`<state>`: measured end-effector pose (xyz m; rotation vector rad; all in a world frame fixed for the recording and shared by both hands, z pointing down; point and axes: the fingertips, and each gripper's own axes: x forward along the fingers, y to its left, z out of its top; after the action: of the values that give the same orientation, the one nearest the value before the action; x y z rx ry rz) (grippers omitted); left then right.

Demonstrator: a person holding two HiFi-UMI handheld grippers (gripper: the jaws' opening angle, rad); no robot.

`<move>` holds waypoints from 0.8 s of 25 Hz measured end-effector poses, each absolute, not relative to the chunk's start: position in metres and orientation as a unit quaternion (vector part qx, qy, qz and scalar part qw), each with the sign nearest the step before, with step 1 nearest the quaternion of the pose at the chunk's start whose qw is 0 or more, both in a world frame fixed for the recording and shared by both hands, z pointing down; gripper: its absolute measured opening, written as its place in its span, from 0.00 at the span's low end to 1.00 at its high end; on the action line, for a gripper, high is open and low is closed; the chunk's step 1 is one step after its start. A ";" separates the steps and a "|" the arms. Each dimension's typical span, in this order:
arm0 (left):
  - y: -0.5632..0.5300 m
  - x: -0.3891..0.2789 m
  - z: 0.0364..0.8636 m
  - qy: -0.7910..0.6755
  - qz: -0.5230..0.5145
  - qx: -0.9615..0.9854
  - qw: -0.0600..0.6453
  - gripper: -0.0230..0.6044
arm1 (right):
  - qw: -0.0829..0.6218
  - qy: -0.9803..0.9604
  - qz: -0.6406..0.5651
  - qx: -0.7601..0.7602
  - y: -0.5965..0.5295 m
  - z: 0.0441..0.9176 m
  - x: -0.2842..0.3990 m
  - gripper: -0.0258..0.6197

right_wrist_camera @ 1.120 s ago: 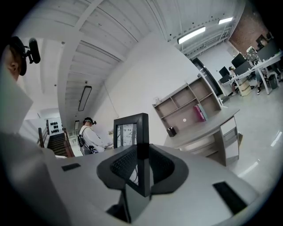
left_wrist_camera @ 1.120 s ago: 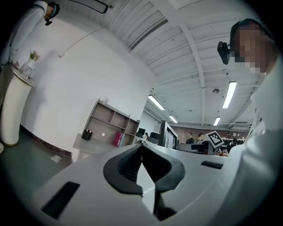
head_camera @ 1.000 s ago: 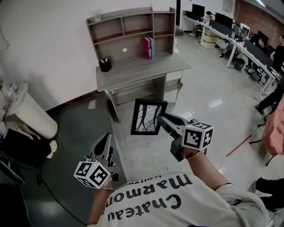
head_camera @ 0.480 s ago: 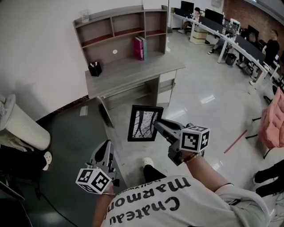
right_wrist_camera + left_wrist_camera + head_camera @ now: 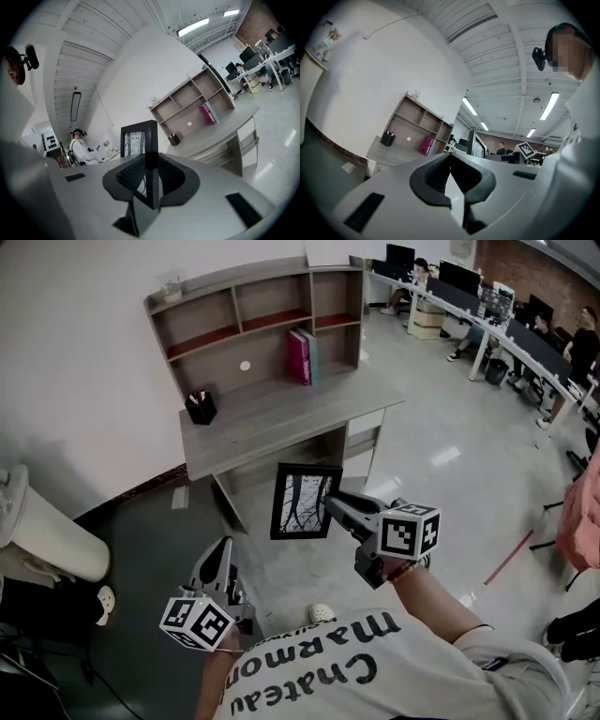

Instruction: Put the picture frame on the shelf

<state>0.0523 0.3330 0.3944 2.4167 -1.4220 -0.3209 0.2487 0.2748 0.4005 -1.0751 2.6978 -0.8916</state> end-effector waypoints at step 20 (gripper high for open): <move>0.175 0.037 0.398 -0.534 -0.112 0.822 0.164 0.06 | 0.041 0.895 -0.322 -0.307 0.091 0.412 0.229 0.18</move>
<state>0.0366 0.1749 0.3984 2.3417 -1.5227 -0.3189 0.2294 0.0910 0.4122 -0.9401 2.7395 -0.9849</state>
